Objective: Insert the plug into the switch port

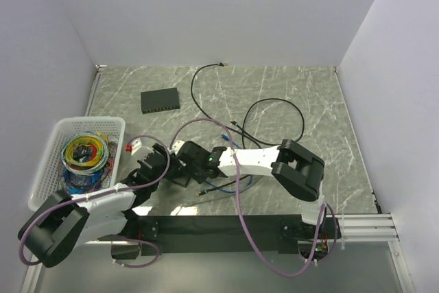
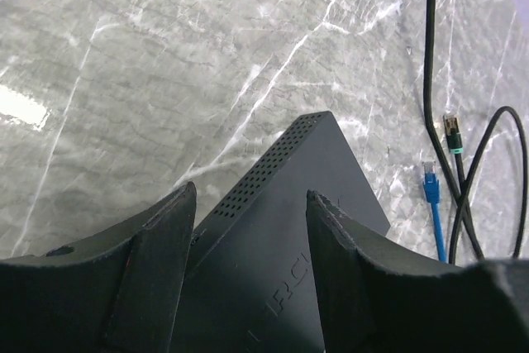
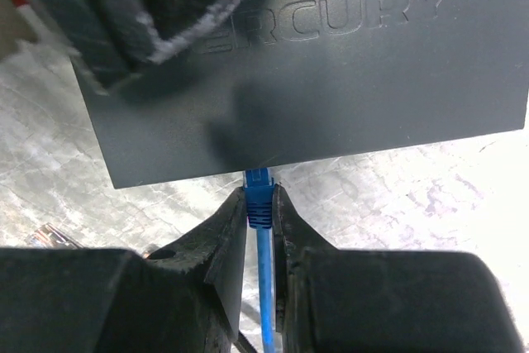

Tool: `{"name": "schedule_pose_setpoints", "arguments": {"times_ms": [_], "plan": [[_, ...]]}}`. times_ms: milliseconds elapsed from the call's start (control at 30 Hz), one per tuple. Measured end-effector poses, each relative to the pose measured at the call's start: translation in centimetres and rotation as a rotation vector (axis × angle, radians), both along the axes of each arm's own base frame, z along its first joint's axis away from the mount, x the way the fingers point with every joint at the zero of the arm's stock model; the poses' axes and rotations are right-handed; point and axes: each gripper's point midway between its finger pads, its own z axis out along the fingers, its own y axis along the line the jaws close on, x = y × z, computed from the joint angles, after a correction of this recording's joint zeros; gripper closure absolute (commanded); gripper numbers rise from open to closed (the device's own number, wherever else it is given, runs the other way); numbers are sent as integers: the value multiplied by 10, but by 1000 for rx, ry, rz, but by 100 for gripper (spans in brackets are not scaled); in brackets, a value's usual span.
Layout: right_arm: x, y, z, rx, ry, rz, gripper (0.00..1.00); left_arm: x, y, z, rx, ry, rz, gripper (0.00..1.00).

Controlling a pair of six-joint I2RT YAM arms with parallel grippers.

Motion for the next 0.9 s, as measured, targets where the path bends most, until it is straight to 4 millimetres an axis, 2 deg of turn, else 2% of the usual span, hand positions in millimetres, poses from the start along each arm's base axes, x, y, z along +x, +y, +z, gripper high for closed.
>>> {"name": "schedule_pose_setpoints", "arguments": {"times_ms": [267, 567, 667, 700, 767, 800, 900], "plan": [[5, 0, 0, -4, -12, 19, 100, -2, 1, 3, -39, -21, 14, 38], [5, 3, 0, -5, 19, 116, 99, -2, 2, 4, -36, -28, 16, 37], [6, 4, 0, -3, 22, 135, 86, -3, 3, 4, -30, -25, 14, 36], [6, 4, 0, -6, 20, 138, 76, -4, 3, 3, -28, -24, 14, 37], [7, 5, 0, -9, 15, 144, 66, -6, 4, 4, -17, -15, 11, 37], [11, 9, 2, 6, -2, 145, 57, -9, 2, 2, -12, -4, -2, 36], [16, 8, 3, -6, -27, 139, 48, -13, 3, 1, 7, 22, -8, 36]]}}
